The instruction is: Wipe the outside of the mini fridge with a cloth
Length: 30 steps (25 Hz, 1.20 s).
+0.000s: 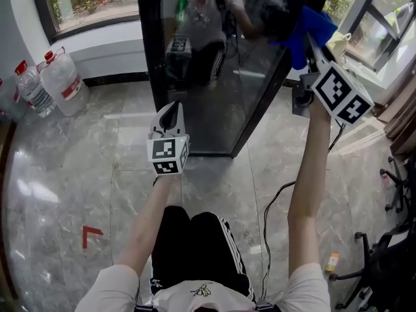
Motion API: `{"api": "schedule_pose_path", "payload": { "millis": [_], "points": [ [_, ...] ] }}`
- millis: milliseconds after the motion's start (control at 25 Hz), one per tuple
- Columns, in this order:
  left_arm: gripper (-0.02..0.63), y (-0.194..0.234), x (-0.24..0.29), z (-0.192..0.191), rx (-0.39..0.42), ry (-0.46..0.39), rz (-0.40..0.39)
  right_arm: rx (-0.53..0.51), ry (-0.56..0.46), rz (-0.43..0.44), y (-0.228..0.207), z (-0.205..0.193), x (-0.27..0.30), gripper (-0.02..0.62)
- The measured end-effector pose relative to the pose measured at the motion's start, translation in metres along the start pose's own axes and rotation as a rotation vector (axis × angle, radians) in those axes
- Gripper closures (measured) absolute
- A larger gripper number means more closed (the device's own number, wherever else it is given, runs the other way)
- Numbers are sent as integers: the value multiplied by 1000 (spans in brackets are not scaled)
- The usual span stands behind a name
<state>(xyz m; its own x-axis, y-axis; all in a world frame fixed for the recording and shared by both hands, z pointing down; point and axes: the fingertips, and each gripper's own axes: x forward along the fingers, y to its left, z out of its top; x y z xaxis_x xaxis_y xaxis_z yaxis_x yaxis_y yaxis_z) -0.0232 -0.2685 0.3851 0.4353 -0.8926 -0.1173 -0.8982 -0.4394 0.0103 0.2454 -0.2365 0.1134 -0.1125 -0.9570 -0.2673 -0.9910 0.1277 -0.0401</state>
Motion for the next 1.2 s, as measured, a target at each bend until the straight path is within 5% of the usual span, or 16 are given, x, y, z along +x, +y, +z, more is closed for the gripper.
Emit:
{"api": "schedule_pose_path", "payload": {
  "millis": [240,520,760,1200],
  "points": [
    [603,15,-15,-14,-42,27,27,69,-16,301,134,-7,16,514],
    [603,42,-25,5,-52,-5,53,114,80,511,280,-56,51,514],
    [603,55,-31,17,-59,-31,55,92,155,523,328,-99,73,514],
    [603,60,-45,23,-61,-42,44,20,165,428,318,-124,81,514]
  ]
}}
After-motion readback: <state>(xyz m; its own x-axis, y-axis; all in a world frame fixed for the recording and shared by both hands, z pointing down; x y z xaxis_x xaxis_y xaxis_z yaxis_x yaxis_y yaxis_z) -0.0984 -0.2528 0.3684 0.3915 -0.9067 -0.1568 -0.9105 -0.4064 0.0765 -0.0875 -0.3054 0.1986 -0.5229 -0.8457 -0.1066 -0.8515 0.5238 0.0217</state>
